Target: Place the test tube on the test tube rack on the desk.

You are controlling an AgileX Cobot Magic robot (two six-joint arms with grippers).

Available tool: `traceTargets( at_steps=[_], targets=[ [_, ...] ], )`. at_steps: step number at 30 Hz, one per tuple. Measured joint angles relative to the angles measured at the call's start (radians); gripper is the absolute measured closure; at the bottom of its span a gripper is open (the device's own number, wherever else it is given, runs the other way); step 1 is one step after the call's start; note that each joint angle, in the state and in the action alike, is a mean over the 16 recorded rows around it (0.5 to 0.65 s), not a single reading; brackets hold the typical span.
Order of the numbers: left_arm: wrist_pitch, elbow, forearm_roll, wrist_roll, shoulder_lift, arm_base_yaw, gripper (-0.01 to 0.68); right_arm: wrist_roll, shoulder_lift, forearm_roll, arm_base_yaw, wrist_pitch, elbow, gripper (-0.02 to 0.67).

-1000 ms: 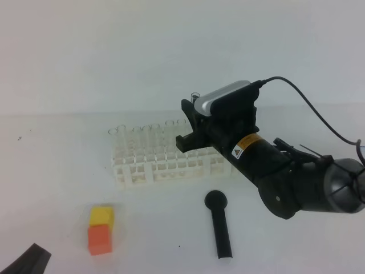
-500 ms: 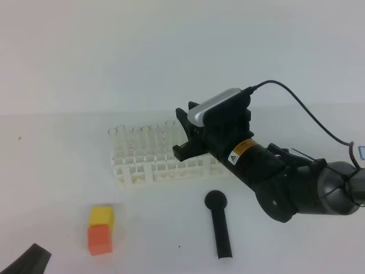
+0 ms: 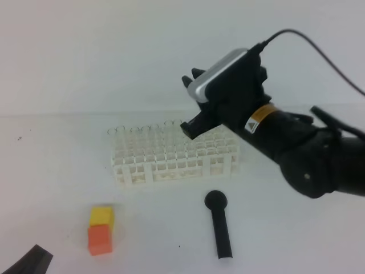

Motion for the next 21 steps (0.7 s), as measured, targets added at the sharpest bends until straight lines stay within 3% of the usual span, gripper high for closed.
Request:
traceTargets(
  at_steps=[9, 21],
  targets=[
    [0.000, 0.000, 0.000, 0.000, -0.001, -0.001, 0.673, -0.134, -0.333, -0.003, 0.001, 0.341, 0.000, 0.628],
    [0.000, -0.008, 0.009, 0.000, 0.000, -0.001, 0.673, -0.200, -0.708, -0.006, 0.001, 0.655, 0.000, 0.650]
  ],
)
